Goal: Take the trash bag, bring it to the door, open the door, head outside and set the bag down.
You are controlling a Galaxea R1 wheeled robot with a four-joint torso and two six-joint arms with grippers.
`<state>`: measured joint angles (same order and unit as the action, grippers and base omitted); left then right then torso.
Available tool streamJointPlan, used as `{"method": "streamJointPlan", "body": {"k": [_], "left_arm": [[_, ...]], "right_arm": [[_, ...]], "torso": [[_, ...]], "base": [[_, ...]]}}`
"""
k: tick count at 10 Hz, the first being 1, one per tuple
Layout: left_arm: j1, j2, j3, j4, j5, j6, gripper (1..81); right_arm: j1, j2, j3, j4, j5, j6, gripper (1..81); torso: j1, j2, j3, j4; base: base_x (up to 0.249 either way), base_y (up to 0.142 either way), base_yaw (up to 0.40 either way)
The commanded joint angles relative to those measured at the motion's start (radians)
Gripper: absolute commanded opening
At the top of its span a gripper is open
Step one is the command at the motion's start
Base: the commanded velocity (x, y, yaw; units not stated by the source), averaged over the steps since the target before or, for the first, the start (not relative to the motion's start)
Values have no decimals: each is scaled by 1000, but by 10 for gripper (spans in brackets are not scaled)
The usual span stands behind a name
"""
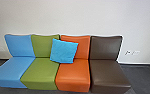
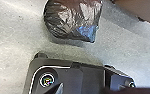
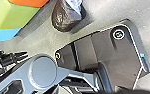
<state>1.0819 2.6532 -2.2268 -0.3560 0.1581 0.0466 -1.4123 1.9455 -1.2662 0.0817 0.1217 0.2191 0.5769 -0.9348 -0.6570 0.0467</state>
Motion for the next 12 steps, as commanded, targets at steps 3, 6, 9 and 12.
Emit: {"method": "streamJointPlan", "body": {"k": [3, 6, 9, 12], "left_arm": [[-101, -13, -4, -46, 118, -5, 811], [-104, -33, 58, -49, 104, -5, 811], [-133, -25, 47, -92, 103, -5, 811], [-141, 7, -11, -110, 104, -5, 811]], "right_arm": [[39, -72, 36, 4, -59, 3, 811], [46, -66, 35, 3, -60, 3, 811], [55, -73, 39, 4, -60, 3, 811], [80, -104, 56, 6, -62, 25, 811]], "torso": [[102, -160, -13, 0], [170, -270, -14, 0], [238, -379, -14, 0], [298, -476, -133, 0]], "base": [[0, 0, 0], [0, 0, 0], [0, 0, 0], [0, 0, 0]]}}
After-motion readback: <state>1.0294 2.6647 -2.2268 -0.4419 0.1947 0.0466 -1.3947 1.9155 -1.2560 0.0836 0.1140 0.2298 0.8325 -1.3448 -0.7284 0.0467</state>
